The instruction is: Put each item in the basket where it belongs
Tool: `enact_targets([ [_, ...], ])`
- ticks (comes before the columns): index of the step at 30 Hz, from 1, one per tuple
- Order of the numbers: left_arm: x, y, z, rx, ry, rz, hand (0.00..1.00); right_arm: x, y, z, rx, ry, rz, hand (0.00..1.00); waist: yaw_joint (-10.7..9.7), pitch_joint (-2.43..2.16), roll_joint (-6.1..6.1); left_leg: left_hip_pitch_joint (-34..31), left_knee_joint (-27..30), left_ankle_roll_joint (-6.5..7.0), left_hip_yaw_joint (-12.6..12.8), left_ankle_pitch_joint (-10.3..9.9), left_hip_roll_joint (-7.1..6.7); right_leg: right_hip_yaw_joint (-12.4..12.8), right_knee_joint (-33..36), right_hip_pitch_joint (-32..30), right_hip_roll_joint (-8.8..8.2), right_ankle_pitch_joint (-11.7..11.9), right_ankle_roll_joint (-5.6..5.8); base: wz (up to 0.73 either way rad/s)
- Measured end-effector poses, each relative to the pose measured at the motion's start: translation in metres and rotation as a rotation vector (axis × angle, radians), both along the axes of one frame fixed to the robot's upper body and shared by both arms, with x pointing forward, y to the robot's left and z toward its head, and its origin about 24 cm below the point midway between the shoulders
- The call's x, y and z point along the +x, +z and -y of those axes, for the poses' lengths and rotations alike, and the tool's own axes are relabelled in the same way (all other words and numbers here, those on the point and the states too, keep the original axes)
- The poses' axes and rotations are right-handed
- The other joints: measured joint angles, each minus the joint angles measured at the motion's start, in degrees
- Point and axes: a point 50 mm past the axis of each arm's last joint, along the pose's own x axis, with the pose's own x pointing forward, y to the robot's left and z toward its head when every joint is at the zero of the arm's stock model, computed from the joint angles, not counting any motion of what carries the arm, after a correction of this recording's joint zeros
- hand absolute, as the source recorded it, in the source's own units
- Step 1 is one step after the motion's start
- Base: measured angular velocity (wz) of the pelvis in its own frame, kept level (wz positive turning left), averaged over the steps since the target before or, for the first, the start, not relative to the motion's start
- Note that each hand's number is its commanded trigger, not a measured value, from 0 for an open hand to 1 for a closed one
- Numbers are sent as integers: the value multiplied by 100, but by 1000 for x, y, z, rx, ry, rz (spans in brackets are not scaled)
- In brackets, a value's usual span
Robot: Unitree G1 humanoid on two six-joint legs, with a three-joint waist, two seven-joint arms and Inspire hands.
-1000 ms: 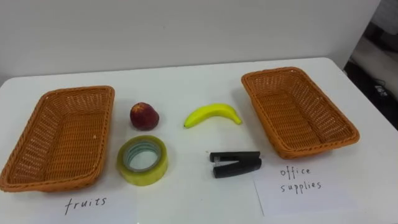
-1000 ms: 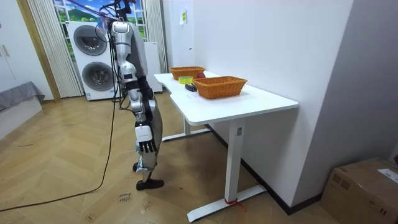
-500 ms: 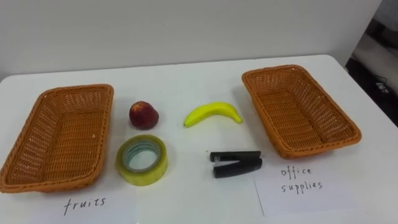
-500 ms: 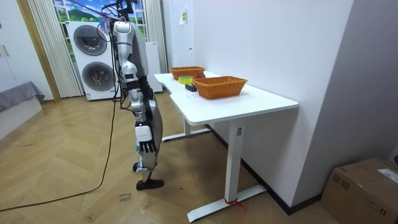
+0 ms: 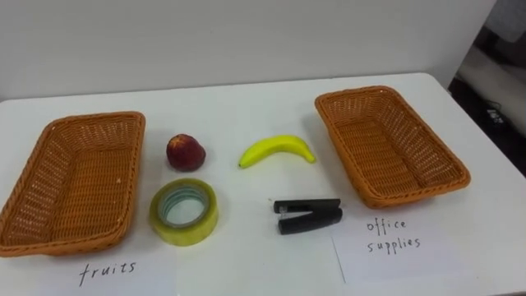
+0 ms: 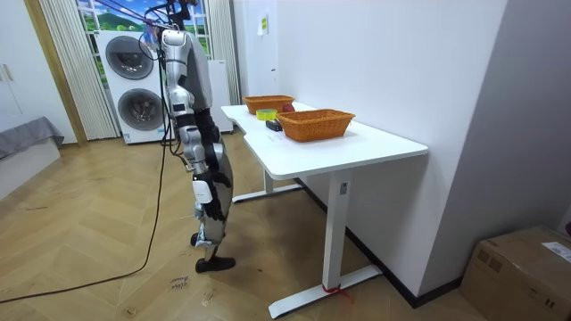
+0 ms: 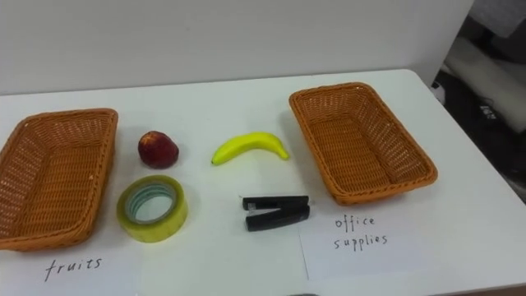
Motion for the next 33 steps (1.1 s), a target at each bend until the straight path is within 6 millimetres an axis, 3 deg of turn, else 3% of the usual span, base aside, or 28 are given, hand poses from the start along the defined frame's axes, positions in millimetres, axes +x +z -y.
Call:
enact_targets([
  [10,-5,2,-5,22,46,13,0,10,6,15,-92,-235,67,0,-84,-11,-28,3,-86,5,1,3,-8,-24,-86,5,9,25,11,-1],
  [16,1,6,-11,61,63,68,0,30,21,39,-229,-368,169,0,-137,-14,-35,0,-90,5,7,3,-10,39,-77,-39,45,24,11,-6],
  [19,2,7,-13,88,63,85,0,58,38,55,-341,-383,260,0,-263,-23,-37,7,-90,5,93,3,-8,88,-36,-85,48,25,12,-9],
  [24,9,12,-18,111,39,138,0,104,86,77,-585,-365,437,0,-286,-19,-51,-34,-103,6,161,4,-9,167,43,-193,54,25,14,-8],
  [27,12,13,-17,114,35,157,0,105,98,76,-678,-314,423,0,-160,-23,-67,-86,-111,6,181,4,-20,240,97,-302,67,29,20,-8],
  [33,7,14,-17,119,29,149,0,118,119,74,-840,-241,428,0,-190,-2,25,-117,-118,50,180,30,-52,309,118,-385,54,53,34,-9],
])
